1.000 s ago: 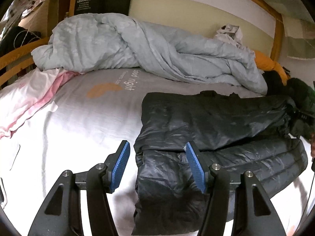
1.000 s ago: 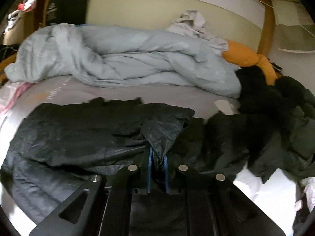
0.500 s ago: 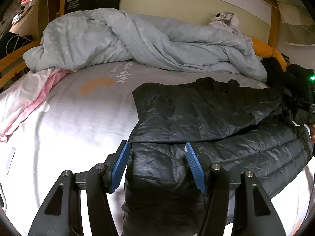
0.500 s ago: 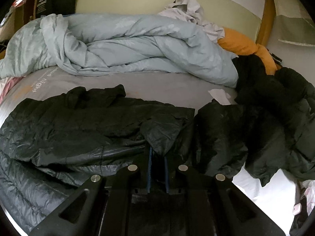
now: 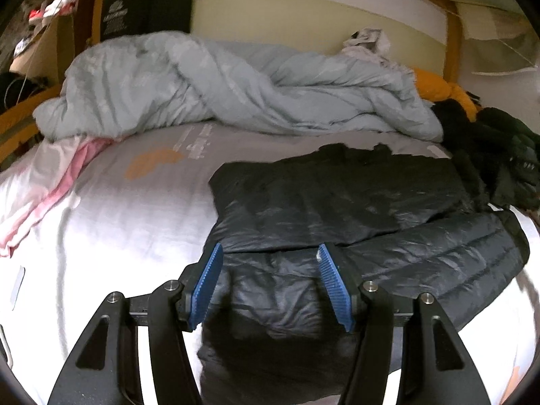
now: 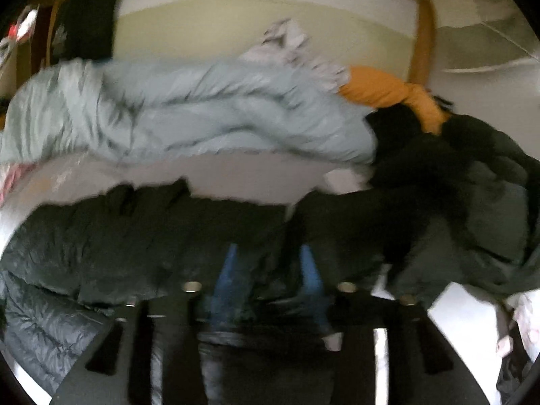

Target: Fold large clothes

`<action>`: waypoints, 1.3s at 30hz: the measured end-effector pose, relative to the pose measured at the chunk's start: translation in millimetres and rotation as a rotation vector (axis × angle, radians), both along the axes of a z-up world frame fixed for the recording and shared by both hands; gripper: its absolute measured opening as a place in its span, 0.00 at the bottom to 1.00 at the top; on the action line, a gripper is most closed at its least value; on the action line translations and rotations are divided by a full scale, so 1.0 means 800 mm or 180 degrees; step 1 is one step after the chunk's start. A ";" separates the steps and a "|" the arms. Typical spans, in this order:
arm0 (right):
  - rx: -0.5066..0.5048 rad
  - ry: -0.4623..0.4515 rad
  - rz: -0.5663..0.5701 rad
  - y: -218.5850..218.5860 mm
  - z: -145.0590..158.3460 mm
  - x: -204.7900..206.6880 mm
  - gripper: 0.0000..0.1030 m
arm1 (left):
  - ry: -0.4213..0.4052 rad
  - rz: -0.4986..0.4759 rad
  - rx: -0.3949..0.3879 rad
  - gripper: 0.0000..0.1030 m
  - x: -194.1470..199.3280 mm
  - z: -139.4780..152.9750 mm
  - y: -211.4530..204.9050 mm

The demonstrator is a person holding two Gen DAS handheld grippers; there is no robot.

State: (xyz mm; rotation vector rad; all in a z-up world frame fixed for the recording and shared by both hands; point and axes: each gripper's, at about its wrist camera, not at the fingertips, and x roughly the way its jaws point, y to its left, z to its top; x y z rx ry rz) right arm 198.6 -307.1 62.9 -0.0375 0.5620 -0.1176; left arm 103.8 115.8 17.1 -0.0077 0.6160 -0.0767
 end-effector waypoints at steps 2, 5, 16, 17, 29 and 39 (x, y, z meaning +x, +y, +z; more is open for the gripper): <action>0.0125 -0.0167 -0.0131 -0.033 0.012 -0.031 0.51 | -0.0060 -0.0089 -0.0019 0.56 -0.009 0.005 -0.008; 0.0154 -0.0390 -0.0334 -0.072 0.021 -0.072 0.51 | -0.0156 -0.0210 -0.0037 0.56 -0.027 0.012 -0.024; 0.0742 -0.0764 -0.1161 -0.217 -0.006 -0.160 0.56 | -0.0267 -0.0671 0.0113 0.56 -0.040 0.038 -0.162; 0.0756 -0.0788 -0.1203 -0.226 -0.006 -0.162 0.56 | -0.0261 -0.0753 0.0116 0.56 -0.037 0.043 -0.181; 0.0756 -0.0712 -0.1376 -0.304 -0.016 -0.172 0.56 | -0.0066 -0.1670 0.0125 0.71 0.026 0.075 -0.447; 0.1270 -0.0626 -0.1256 -0.330 -0.034 -0.149 0.56 | 0.0631 -0.1871 0.0237 0.76 0.144 -0.008 -0.646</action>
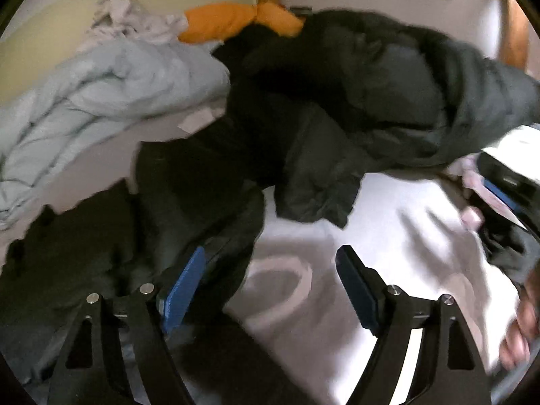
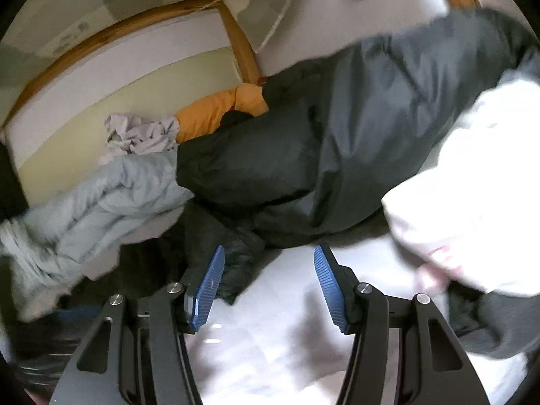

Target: Fold large clothes

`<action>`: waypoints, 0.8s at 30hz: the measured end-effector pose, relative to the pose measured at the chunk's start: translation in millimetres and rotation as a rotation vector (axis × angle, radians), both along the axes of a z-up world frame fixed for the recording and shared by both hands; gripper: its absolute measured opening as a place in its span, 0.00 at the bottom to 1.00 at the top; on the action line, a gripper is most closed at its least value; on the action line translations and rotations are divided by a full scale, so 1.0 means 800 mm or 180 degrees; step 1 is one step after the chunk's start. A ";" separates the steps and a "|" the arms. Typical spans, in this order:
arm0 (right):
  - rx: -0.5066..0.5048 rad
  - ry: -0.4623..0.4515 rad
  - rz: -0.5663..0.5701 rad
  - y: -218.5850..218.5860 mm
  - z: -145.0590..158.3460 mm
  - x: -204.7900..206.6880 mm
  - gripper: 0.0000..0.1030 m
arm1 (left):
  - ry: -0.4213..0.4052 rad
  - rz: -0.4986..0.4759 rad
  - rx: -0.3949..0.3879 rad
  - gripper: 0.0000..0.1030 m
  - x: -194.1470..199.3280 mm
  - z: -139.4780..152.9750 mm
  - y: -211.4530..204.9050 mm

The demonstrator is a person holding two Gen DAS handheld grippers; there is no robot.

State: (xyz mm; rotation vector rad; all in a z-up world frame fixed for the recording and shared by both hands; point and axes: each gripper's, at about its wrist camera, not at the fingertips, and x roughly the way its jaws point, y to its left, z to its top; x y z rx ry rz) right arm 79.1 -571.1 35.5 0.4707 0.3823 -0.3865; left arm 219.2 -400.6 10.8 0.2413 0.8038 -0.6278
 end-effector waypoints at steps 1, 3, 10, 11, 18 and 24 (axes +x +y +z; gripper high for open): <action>0.0016 0.0013 0.0022 0.001 -0.001 0.005 0.56 | 0.0055 0.0038 0.0038 0.76 0.011 -0.009 -0.011; -0.0065 0.0050 0.0008 0.005 -0.001 0.009 0.56 | 0.0248 0.0076 0.0002 0.76 0.033 -0.025 -0.034; -0.0182 0.0122 -0.0284 -0.018 0.000 -0.003 0.56 | 0.0181 -0.0246 0.0022 0.76 0.033 -0.043 -0.096; -0.0140 0.0112 -0.0323 -0.024 -0.001 -0.006 0.56 | 0.0073 -0.0393 0.0082 0.76 0.023 -0.042 -0.107; 0.0267 -0.0023 -0.0520 -0.059 -0.010 -0.024 0.56 | -0.0251 -0.0687 0.0625 0.78 0.006 -0.042 -0.163; 0.0280 -0.0001 -0.0558 -0.061 -0.014 -0.024 0.56 | -0.0043 -0.0515 0.0849 0.69 0.030 -0.079 -0.173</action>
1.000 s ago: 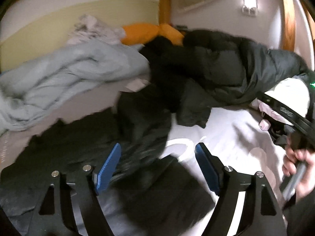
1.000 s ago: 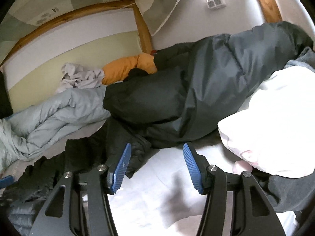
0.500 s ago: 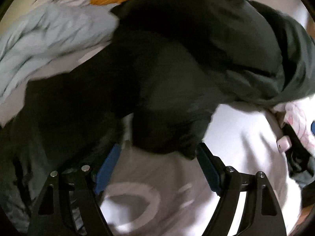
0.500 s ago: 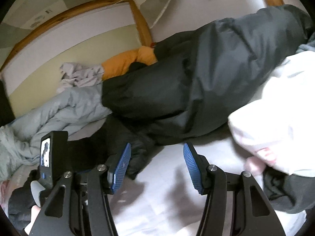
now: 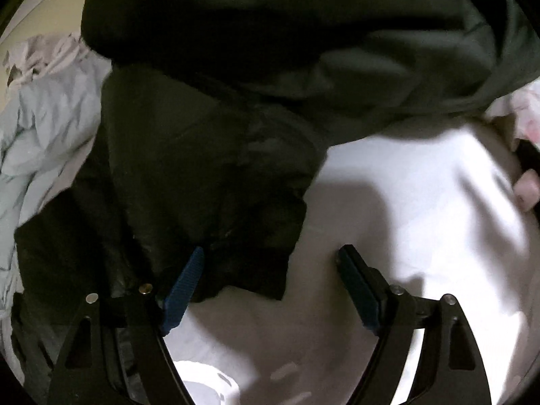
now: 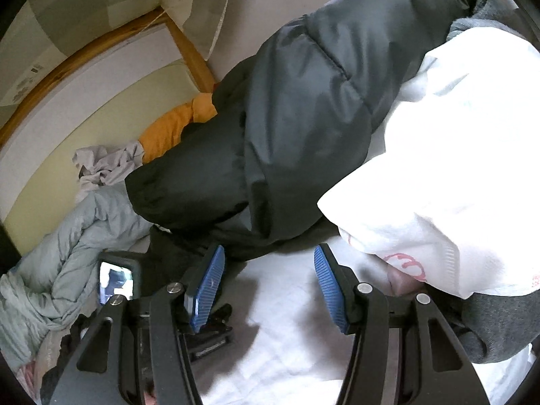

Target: Fold large clothes

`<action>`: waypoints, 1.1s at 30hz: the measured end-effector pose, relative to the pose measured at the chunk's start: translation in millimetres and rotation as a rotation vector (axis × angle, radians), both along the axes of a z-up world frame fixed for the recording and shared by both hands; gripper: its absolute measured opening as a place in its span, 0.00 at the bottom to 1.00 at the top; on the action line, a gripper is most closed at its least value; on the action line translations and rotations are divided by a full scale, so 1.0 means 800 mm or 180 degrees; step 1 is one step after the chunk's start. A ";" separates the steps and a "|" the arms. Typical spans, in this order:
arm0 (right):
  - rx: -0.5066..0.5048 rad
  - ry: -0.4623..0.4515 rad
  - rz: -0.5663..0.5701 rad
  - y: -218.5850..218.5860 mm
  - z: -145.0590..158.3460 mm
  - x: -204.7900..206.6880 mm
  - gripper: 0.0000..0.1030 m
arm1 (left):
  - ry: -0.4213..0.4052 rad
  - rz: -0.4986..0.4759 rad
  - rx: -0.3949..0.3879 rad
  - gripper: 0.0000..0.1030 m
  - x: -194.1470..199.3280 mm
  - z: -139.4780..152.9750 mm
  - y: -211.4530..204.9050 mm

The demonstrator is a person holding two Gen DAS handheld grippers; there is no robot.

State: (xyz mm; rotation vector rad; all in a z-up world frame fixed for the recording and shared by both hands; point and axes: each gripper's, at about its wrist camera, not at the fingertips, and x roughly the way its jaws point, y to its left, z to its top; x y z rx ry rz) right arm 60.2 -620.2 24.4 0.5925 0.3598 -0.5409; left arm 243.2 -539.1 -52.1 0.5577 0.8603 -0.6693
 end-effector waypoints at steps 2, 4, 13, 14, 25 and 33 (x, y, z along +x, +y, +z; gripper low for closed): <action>-0.0031 0.0035 0.0013 0.001 -0.001 0.005 0.56 | -0.0066 0.0125 -0.0052 0.19 0.005 0.008 0.007; -0.0087 0.0084 0.0015 0.004 -0.001 0.010 0.56 | -0.0160 0.0195 -0.0122 0.12 0.006 0.025 0.019; -0.0251 0.0073 0.0145 0.027 0.004 0.018 0.56 | -0.0782 0.0205 -0.0661 0.10 -0.041 0.196 0.125; -0.0296 0.0085 0.0169 0.033 0.005 0.021 0.56 | -0.0839 0.0239 -0.0690 0.10 -0.047 0.218 0.137; -0.0176 -0.0096 0.0803 0.099 0.001 0.044 0.56 | -0.1052 0.1312 -0.0611 0.10 -0.043 0.311 0.360; -0.0581 0.0052 0.0942 0.145 0.004 0.055 0.56 | -0.1061 0.1883 -0.0573 0.10 -0.054 0.276 0.531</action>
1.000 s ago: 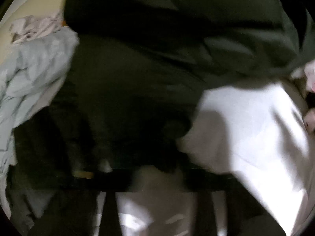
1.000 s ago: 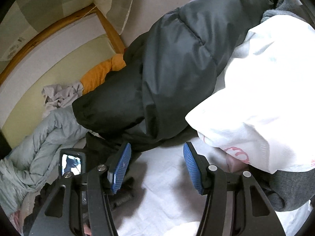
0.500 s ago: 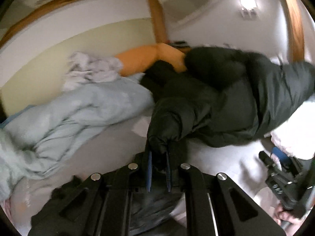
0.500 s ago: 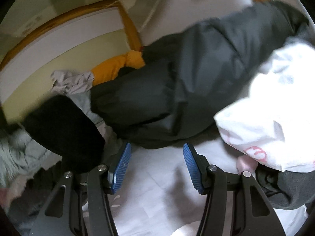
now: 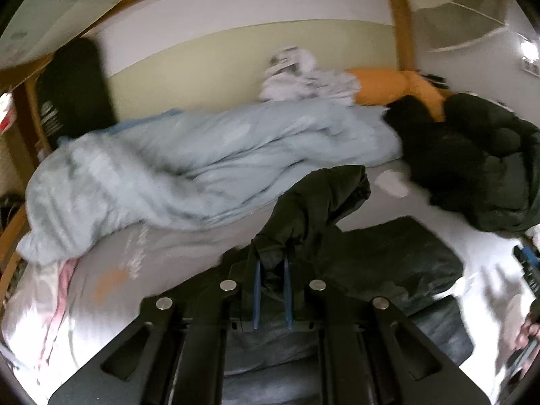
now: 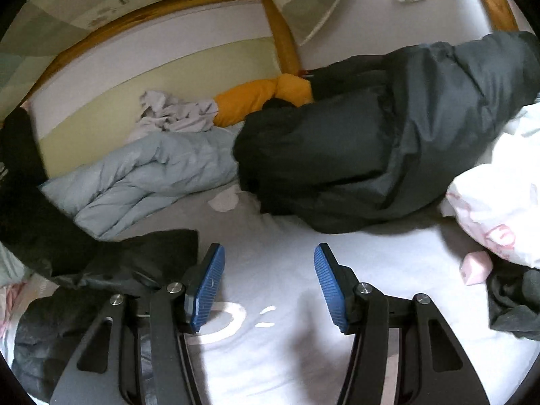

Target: Fold large clothes

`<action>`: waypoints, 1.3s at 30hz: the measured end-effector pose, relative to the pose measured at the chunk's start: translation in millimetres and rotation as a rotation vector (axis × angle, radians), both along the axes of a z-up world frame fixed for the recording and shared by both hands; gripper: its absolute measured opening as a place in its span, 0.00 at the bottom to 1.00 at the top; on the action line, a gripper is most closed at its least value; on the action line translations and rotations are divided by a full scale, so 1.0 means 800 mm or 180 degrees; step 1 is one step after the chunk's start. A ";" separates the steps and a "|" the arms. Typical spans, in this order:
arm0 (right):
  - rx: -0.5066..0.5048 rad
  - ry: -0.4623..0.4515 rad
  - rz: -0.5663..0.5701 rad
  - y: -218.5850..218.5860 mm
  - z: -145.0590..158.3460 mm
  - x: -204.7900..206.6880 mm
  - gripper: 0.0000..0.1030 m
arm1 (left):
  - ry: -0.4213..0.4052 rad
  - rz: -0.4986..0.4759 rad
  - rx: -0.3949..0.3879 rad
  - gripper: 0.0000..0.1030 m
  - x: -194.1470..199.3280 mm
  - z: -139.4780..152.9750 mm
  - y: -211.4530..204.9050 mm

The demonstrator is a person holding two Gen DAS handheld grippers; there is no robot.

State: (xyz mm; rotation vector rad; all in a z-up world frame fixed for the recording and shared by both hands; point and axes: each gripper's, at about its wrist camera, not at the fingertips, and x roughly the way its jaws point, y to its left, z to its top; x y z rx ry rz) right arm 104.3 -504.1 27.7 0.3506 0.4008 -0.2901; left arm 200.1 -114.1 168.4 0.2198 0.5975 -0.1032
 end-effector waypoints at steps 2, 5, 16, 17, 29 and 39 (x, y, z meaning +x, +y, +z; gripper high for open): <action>0.0009 0.0037 0.0121 0.008 -0.002 0.006 0.56 | 0.0005 0.0120 -0.0021 0.10 -0.003 -0.012 0.033; 0.0002 0.0100 0.0230 0.022 -0.009 0.012 0.56 | 0.0055 0.0323 -0.0024 0.10 0.004 -0.036 0.085; -0.0132 0.0165 0.0564 0.068 -0.016 0.024 0.56 | 0.0386 0.0753 -0.0332 0.10 0.029 -0.134 0.214; -0.0145 0.0192 0.0593 0.072 -0.018 0.027 0.56 | 0.0416 0.0766 -0.0352 0.10 0.030 -0.142 0.219; -0.0443 0.0368 0.0791 0.114 -0.032 0.038 0.56 | 0.0760 0.0964 -0.0557 0.10 0.048 -0.217 0.269; -0.0584 0.0420 0.0833 0.126 -0.035 0.041 0.56 | 0.0787 0.1001 -0.0164 0.51 0.026 -0.241 0.268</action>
